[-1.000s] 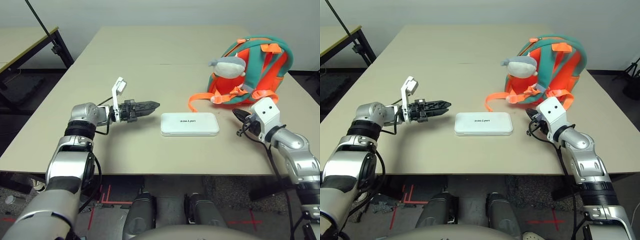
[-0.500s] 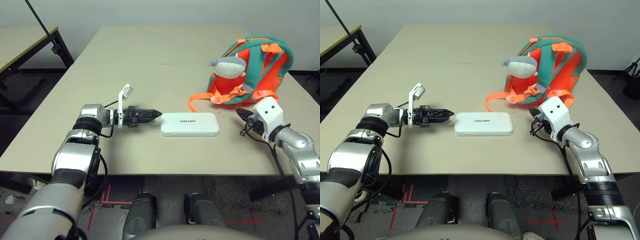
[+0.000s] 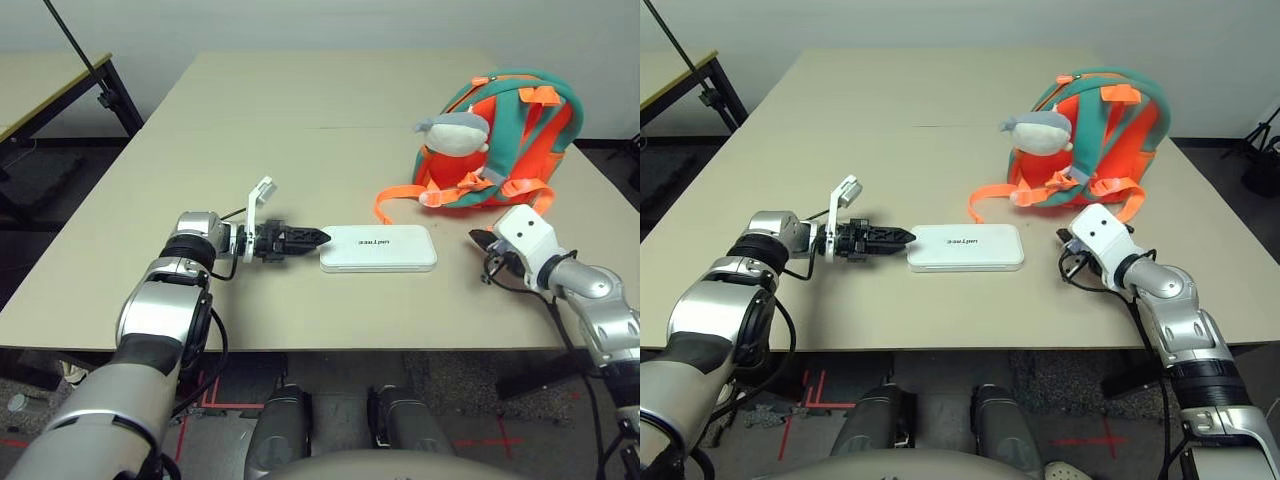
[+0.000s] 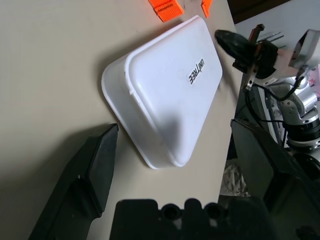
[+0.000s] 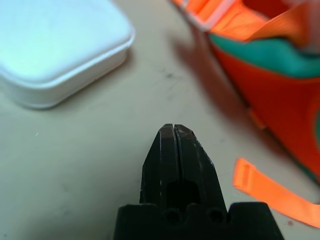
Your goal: Put the pencil case into the backpack and zip it.
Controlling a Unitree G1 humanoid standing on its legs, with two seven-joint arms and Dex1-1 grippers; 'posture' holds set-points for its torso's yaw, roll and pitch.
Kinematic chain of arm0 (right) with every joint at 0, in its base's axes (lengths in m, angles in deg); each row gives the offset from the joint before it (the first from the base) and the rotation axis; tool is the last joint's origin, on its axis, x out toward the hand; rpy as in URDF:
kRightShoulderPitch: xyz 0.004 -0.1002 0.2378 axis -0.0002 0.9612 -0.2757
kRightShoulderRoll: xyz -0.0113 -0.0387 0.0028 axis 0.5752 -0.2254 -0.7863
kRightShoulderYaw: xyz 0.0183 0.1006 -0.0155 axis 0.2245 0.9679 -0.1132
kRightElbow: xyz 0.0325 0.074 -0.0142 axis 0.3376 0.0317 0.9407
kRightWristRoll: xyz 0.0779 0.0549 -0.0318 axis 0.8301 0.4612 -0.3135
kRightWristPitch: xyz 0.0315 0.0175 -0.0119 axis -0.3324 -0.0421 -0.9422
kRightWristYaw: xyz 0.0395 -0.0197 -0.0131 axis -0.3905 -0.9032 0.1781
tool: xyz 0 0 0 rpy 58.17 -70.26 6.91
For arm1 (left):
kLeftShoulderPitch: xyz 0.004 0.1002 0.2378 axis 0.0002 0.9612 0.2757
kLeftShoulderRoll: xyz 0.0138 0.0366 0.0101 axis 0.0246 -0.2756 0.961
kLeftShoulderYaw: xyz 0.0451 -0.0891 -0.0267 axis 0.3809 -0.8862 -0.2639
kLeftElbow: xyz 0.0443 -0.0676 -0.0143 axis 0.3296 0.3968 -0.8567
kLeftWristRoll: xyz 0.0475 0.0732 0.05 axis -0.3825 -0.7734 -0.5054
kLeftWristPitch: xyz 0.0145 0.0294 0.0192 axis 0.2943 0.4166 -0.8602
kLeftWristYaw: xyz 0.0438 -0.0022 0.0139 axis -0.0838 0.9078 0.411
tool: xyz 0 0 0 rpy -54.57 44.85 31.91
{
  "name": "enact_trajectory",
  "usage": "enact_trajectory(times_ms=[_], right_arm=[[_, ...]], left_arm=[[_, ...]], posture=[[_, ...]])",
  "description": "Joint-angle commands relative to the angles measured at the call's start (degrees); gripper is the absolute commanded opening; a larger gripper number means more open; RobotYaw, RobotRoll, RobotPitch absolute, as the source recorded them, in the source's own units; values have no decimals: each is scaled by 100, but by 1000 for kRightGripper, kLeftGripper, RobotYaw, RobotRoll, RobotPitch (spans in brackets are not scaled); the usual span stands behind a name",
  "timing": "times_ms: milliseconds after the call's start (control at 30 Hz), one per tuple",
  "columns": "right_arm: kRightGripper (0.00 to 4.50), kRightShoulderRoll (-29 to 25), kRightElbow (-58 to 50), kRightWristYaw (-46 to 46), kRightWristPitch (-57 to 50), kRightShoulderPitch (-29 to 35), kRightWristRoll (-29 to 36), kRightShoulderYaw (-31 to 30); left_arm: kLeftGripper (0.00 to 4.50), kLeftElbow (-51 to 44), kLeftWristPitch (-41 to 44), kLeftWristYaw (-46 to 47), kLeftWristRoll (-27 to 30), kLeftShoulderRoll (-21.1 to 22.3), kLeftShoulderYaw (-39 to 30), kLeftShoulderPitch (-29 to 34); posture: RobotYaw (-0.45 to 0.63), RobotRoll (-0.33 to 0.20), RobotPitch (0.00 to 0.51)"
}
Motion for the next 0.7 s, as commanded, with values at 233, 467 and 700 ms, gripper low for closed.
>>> enact_trajectory(times_ms=[233, 467, 700], right_arm=[[37, 289, 618, 120, 377, -536, -356, -551], [37, 446, 645, 356, 369, -689, -378, -802], [37, 605, 446, 464, 255, -764, -392, -947]], left_arm=[[4500, 236, -20, 69, -172, -56, -130, -52], [4500, 282, 71, 143, -213, -1, -229, -48], [4500, 289, 144, 72, -295, 50, -166, -1]], posture=[[23, 0, 31], [39, 0, 25], [34, 0, 27]])
